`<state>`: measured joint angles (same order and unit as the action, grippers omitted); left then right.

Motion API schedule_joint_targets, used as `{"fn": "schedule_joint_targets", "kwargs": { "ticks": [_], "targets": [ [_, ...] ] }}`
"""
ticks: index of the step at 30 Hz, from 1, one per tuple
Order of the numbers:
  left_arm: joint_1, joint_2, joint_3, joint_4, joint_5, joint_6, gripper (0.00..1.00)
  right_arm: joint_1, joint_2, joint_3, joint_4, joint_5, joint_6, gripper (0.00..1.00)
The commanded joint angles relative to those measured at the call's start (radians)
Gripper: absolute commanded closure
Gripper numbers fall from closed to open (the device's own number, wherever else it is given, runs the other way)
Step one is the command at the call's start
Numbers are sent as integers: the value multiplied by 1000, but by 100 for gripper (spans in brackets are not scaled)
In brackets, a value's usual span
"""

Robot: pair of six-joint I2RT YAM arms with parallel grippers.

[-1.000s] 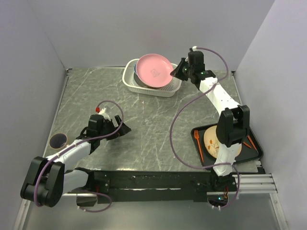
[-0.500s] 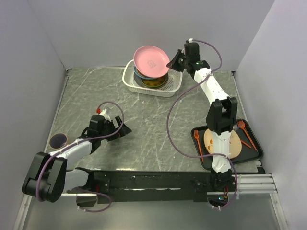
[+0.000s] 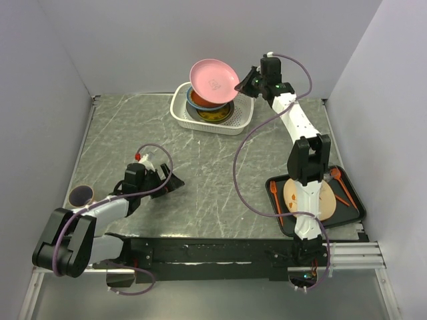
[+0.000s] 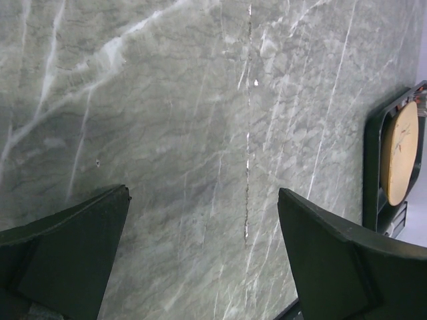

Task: Place the plates into the plastic bin on the countertop
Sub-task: Place the plate in the plastic bin.

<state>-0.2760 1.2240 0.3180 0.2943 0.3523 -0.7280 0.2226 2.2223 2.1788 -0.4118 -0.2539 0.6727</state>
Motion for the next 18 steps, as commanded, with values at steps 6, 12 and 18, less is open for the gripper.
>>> {"fn": "schedule_joint_targets", "kwargs": {
  "ticks": [6, 12, 18],
  "targets": [
    [3, -15, -19, 40, 39, -24, 1, -2, 69, 85, 88, -15, 74, 100],
    [3, -32, -33, 42, 50, -31, 1, 1, 157, 168, 80, -33, 93, 99],
    [3, -47, -42, 36, 57, -28, 1, 11, 178, 147, 93, -19, 93, 96]
  ]
}}
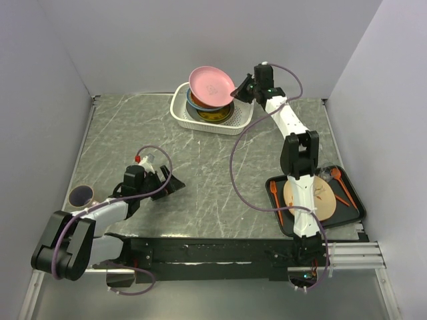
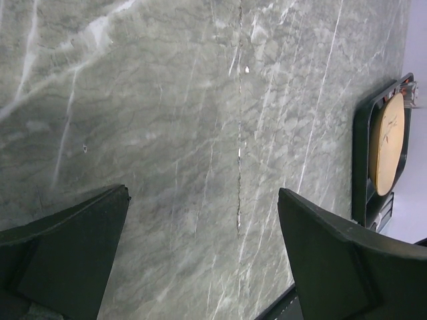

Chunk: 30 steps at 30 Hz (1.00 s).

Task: Place the plates into the plastic bin on the countertop
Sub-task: Place the plate in the plastic bin.

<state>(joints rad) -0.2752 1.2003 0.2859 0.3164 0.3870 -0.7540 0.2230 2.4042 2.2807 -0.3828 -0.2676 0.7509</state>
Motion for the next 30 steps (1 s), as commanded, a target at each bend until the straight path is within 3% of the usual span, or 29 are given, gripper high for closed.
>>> {"fn": "schedule_joint_targets", "kwargs": {
  "ticks": [1, 8, 17, 30],
  "targets": [
    [1, -24, -10, 12, 23, -1, 1, 12, -7, 36, 65, -5, 10, 96],
    [2, -22, -16, 24, 26, -5, 1, 15, -50, -55, 79, -1, -22, 84],
    [2, -39, -21, 23, 29, -10, 1, 13, -99, -156, 116, -12, -25, 59],
    [2, -54, -19, 9, 26, -11, 1, 4, -220, -290, 200, -27, -13, 40]
  ]
}}
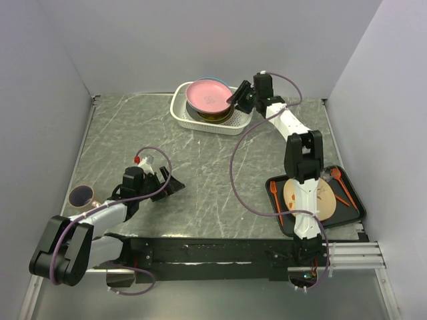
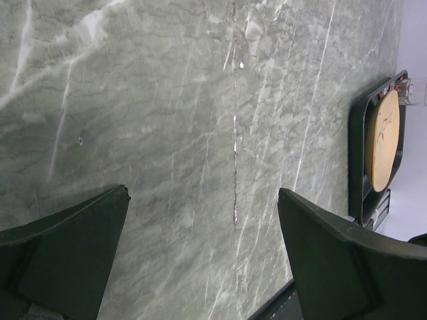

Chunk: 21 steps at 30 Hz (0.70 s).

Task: Place the plates into the plastic bin on the countertop
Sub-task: Place the plate in the plastic bin.

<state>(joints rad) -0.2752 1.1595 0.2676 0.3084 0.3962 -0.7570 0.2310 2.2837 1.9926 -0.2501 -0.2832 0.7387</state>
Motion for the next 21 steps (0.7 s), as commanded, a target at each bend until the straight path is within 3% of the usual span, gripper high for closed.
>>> {"fn": "schedule_joint_targets", "kwargs": {
  "ticks": [1, 12, 21],
  "targets": [
    [2, -11, 1, 17, 16, -5, 1, -4, -108, -3, 71, -14, 2, 38],
    [2, -12, -11, 41, 23, -16, 1, -12, -174, -63, 103, 10, 14, 32],
    [1, -84, 18, -52, -2, 7, 1, -13, -291, -188, 98, 53, -32, 23]
  ]
}}
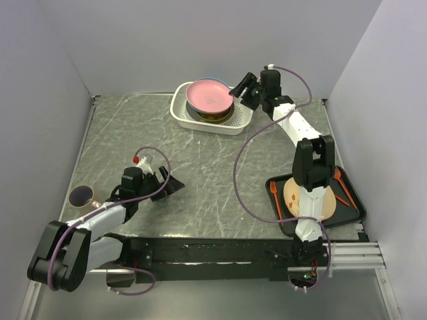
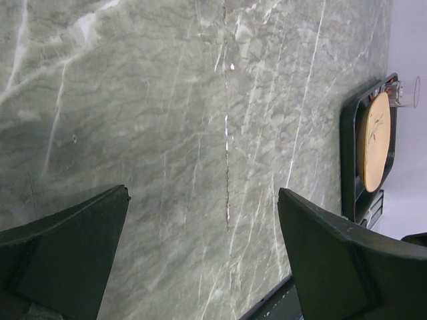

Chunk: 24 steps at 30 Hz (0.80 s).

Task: Place the plates into the plastic bin on the countertop
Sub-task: Place the plate in the plastic bin, then reset both arms

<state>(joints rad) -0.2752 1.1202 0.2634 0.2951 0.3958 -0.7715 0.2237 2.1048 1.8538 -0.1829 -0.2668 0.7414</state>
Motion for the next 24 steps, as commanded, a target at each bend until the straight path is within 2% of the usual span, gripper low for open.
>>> {"fn": "schedule_joint_targets", "kwargs": {
  "ticks": [1, 6, 14, 20, 24],
  "targets": [
    [2, -49, 30, -46, -3, 21, 1, -7, -124, -68, 33, 41, -46, 22],
    [2, -83, 49, -74, -3, 18, 1, -7, -232, -250, 83, 60, -50, 15],
    [2, -140, 92, -152, -18, 44, 1, -7, -342, -445, 128, 57, -63, 12],
    [2, -135, 142, -206, -44, 70, 1, -6, -501, -666, 145, 92, -91, 7],
    [2, -143, 164, -214, -54, 75, 1, 2, -603, -780, 134, 109, -134, 0]
  ]
}}
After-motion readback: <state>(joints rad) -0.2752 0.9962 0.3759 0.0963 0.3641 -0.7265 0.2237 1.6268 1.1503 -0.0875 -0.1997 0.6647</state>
